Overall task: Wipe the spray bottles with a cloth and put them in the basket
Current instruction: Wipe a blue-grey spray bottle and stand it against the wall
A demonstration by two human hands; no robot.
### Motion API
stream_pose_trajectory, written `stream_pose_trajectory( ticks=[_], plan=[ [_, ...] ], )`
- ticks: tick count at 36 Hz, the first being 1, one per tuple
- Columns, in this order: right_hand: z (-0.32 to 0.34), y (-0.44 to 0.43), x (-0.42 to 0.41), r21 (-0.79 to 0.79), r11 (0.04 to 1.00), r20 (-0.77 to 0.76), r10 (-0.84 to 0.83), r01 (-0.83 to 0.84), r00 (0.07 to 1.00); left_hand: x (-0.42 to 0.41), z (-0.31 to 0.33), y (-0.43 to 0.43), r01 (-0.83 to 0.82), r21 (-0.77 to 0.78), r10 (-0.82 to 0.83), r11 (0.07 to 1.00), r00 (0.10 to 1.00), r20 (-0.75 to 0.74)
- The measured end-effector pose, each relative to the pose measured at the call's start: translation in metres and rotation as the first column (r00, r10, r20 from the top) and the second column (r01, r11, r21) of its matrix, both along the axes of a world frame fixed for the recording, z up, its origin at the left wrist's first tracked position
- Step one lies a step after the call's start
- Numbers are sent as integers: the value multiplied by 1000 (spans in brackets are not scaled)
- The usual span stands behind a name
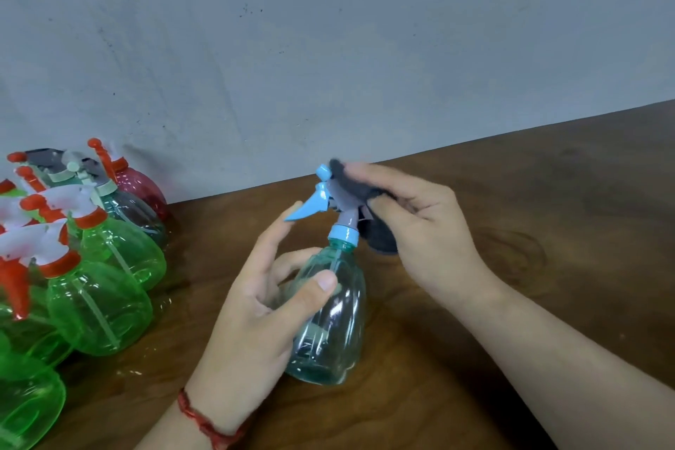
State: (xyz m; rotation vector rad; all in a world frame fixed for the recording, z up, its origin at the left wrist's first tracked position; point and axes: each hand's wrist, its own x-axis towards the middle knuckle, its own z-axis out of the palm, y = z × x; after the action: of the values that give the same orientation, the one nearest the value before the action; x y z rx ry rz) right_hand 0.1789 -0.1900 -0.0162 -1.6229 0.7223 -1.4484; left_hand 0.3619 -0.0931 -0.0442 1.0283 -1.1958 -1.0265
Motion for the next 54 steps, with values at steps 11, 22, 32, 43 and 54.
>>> stream_pose_trajectory(
  ticks=[11,22,32,43,54],
  plan=[
    [-11,-2,-5,-432,878,-264,-340,204,903,2,5,-1,-74,12,74,997,997,28],
    [-11,0,-5,-554,825,-377,-370,113,849,9,7,-3,-118,19,117,993,992,43],
    [-12,-3,-6,-434,882,-321,-340,182,884,9,7,-3,-203,-47,205,978,978,44],
    [-15,19,21,289,951,-264,188,-109,946,16,3,-4,-382,-256,437,888,875,209],
    [-17,32,29,287,905,-136,361,-312,922,16,8,9,-404,-224,459,887,823,335]
  ],
)
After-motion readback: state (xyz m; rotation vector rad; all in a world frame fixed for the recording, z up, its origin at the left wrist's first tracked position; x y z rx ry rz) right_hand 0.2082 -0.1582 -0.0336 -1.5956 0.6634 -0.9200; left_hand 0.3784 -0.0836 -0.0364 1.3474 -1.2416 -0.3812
